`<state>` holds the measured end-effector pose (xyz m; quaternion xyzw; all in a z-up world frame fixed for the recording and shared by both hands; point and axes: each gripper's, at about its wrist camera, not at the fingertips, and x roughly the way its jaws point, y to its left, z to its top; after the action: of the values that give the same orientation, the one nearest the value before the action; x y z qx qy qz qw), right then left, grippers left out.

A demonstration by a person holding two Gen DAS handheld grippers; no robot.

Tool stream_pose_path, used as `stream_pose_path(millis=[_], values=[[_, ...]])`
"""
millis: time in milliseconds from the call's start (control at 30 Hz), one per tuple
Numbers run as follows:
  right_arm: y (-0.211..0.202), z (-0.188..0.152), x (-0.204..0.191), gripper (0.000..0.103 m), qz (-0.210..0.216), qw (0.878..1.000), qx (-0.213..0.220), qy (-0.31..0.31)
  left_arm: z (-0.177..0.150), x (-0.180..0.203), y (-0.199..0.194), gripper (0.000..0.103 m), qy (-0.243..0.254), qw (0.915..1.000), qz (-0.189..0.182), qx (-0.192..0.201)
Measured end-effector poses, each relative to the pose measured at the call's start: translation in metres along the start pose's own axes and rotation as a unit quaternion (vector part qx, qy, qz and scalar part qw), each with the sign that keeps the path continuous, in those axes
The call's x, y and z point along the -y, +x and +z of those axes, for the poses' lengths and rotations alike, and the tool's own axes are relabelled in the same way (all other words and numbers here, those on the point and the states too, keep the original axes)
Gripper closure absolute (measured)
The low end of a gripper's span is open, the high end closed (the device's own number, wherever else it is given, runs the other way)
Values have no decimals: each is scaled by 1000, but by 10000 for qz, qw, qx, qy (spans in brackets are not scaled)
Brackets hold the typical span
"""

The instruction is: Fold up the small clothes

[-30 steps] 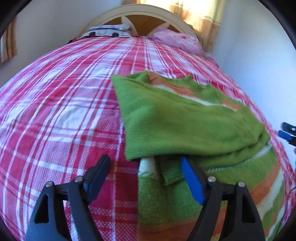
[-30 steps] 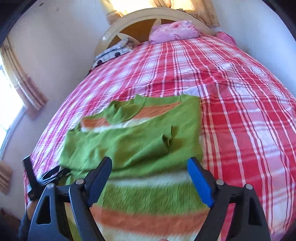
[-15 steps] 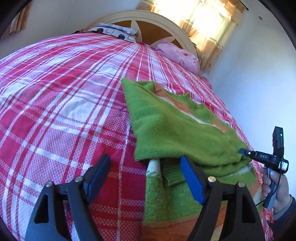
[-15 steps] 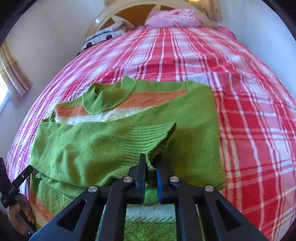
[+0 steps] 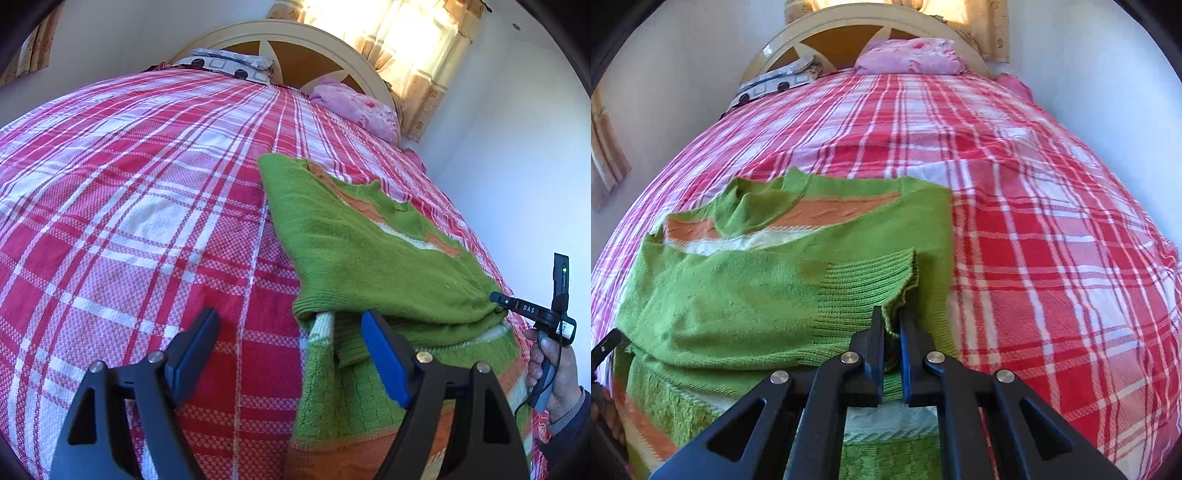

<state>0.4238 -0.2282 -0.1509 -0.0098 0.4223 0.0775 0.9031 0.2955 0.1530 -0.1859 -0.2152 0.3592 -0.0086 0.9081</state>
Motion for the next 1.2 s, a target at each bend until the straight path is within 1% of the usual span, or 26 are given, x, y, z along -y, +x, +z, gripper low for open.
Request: stream_pose_path(millis=[67, 100, 167, 233, 333, 367, 433, 467, 500, 533, 567, 600, 633, 700, 733, 767, 800, 833, 867, 900, 933, 967, 1000, 1067, 1133, 1200], values=[[1, 0, -4, 97, 64, 9998, -40, -166, 0, 1, 1, 20, 46, 10000, 44, -17], [3, 0, -4, 97, 16, 9997, -86, -212, -1, 2, 1, 19, 79, 9999, 58, -23], [4, 1, 0, 97, 74, 9998, -160, -113, -1, 4, 1, 18, 106, 9999, 77, -25], [5, 0, 6, 97, 142, 9997, -214, -12, -1, 0, -1, 18, -1, 10000, -17, 28], [2, 0, 5, 97, 169, 9995, -249, -68, -2, -7, -13, 17, -216, 9996, -43, 181], [-1, 1, 4, 92, 165, 9995, -222, -116, -1, -11, -17, 14, -364, 9992, -5, 191], [-12, 3, -2, 67, -121, 9994, -23, -316, 3, -15, -24, 12, -530, 9983, 48, 247], [-17, 5, -7, 30, -336, 9983, 124, -455, 6, -15, -27, 12, -504, 9983, 112, 284], [-25, 6, -13, 18, -429, 9968, 326, -585, 9, -12, -30, 12, -439, 9982, 215, 353], [-32, 6, -20, 18, -323, 9959, 509, -670, 13, -9, -34, 12, -359, 9977, 317, 471], [-34, 7, -26, 18, -237, 9956, 550, -718, 18, -4, -37, 12, -276, 9972, 368, 594], [-36, 7, -37, 18, -44, 9952, 565, -798, 21, 1, -37, 8, -201, 9970, 391, 640], [-36, 6, -45, 18, 222, 9945, 554, -857, 24, 9, -35, 7, -90, 9972, 418, 614], [-30, 4, -64, 18, 1076, 9892, 341, -936, 27, 23, -25, 6, 126, 9978, 430, 480], [-24, 3, -68, 18, 1293, 9872, 205, -915, 26, 31, -16, 6, 302, 9979, 432, 379], [-16, 2, -71, 18, 1336, 9873, 76, -862, 24, 37, -7, 6, 503, 9967, 576, 258], [-5, 1, -72, 18, 1291, 9884, -132, -786, 22, 41, 4, 6, 719, 9941, 811, 84], [6, -2, -70, 18, 1220, 9892, -360, -722, 17, 44, 12, 6, 886, 9908, 1019, -89], [15, -6, -68, 18, 1062, 9905, -499, -721, 13, 43, 21, 6, 991, 9881, 1138, -287], [14, -9, -68, 19, 893, 9910, -380, -924, 8, 39, 29, 6, 999, 9872, 1124, -533], [11, -11, -68, 19, 853, 9900, -350, -1070, 7, 36, 29, 6, 972, 9877, 1095, -553], [8, -12, -67, 19, 842, 9897, -337, -1105, 9, 33, 24, 6, 900, 9899, 1006, -431], [2, -10, -61, 19, 865, 9908, -250, -1009, 10, 30, 22, 5, 824, 9909, 995, -388], [-3, -3, -44, 19, 901, 9935, -123, -690, 9, 27, 25, 5, 750, 9910, 1020, -431], [3, 0, -24, 19, 836, 9958, -182, -334, 8, 29, 26, 5, 810, 9900, 1084, -401], [15, -2, -18, 19, 781, 9954, -392, -402, 7, 33, 28, 5, 891, 9887, 1134, -412]])
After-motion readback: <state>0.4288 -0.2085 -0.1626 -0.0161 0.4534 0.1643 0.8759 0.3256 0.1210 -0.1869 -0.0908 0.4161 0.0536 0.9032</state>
